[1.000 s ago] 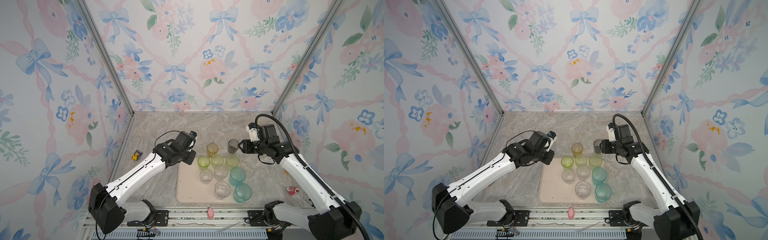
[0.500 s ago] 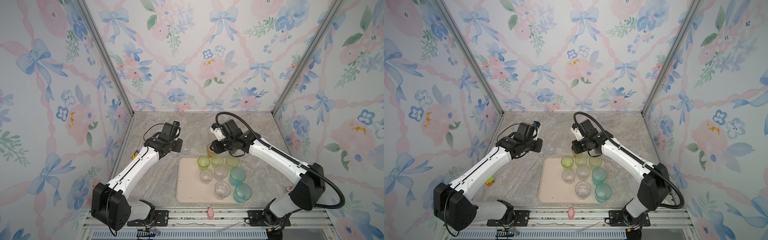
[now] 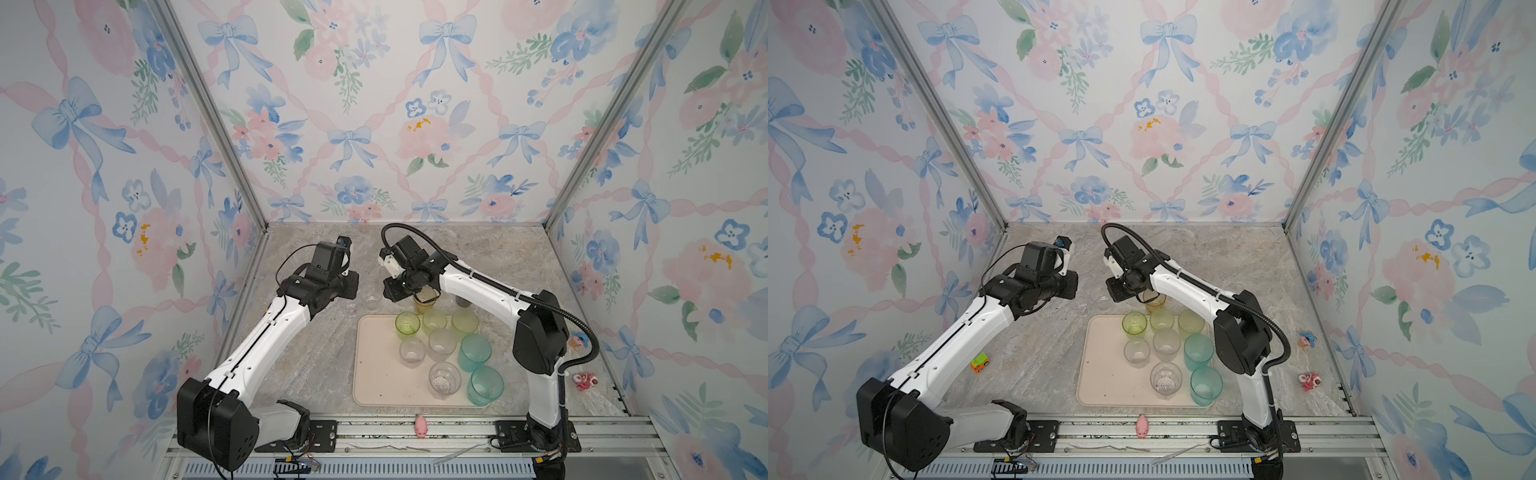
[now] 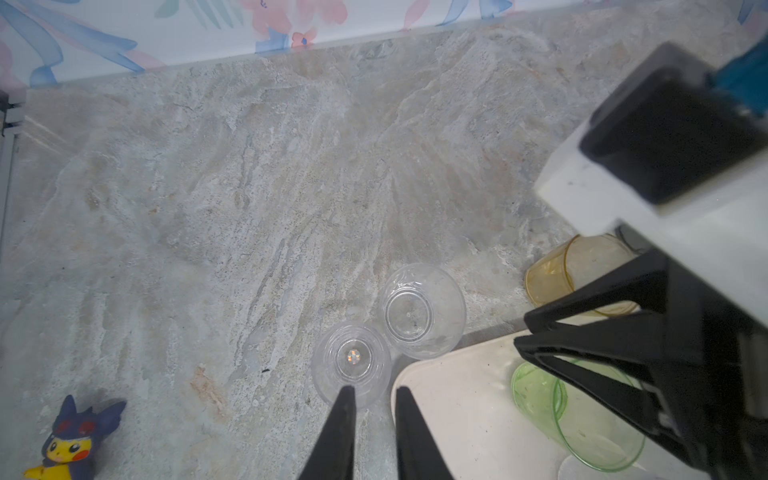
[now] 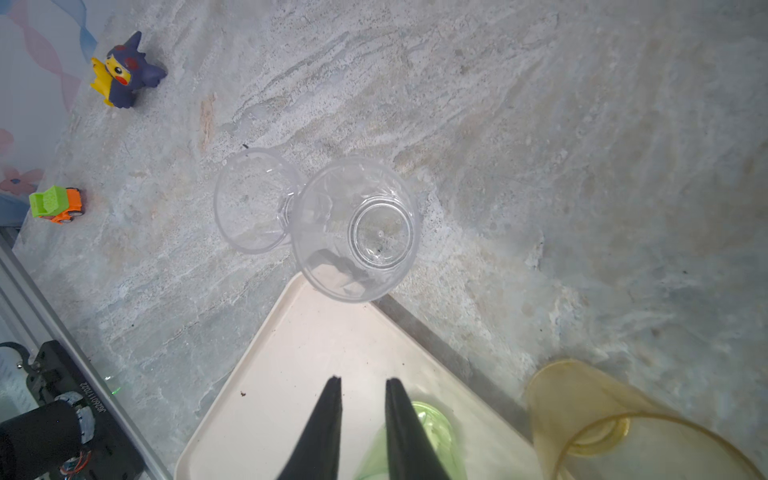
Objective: Place the glasses into the tray
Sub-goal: 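Raise the left gripper off the tray while the right gripper moves toward the clear cups, then lower the right gripper onto the clear faceted cup and close it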
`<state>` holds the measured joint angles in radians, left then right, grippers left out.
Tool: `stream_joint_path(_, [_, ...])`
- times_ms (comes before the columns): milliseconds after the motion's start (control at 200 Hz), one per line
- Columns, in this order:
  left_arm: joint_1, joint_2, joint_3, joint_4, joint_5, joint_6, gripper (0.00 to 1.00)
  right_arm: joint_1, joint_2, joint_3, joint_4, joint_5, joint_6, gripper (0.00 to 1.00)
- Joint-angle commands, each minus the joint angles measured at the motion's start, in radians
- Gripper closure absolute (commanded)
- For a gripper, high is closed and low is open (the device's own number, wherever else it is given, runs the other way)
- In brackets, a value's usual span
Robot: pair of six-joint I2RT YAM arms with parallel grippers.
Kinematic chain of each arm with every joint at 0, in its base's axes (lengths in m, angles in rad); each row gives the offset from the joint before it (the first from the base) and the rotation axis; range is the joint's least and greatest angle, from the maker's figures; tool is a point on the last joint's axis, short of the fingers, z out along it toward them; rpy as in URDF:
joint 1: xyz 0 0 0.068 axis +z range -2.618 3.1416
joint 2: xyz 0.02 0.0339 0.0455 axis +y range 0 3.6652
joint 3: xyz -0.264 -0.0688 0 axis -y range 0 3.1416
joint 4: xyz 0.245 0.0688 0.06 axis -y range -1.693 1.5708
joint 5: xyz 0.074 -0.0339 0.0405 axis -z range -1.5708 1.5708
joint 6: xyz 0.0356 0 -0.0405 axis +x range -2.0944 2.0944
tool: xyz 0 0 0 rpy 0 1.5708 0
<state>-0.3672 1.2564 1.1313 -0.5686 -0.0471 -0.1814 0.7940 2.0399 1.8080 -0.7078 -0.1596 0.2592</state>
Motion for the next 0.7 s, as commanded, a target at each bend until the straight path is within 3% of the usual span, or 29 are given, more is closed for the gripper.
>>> stream_joint_path(0, [0.006, -0.036, -0.015, 0.018, 0.024, 0.023, 0.79, 0.014, 0.046, 0.058, -0.036, 0.036, 0.008, 0.77])
stream_joint_path(695, [0.034, -0.096, -0.056, 0.033, 0.053, 0.037, 0.77, 0.017, 0.240, 0.252, -0.066, 0.116, 0.032, 0.76])
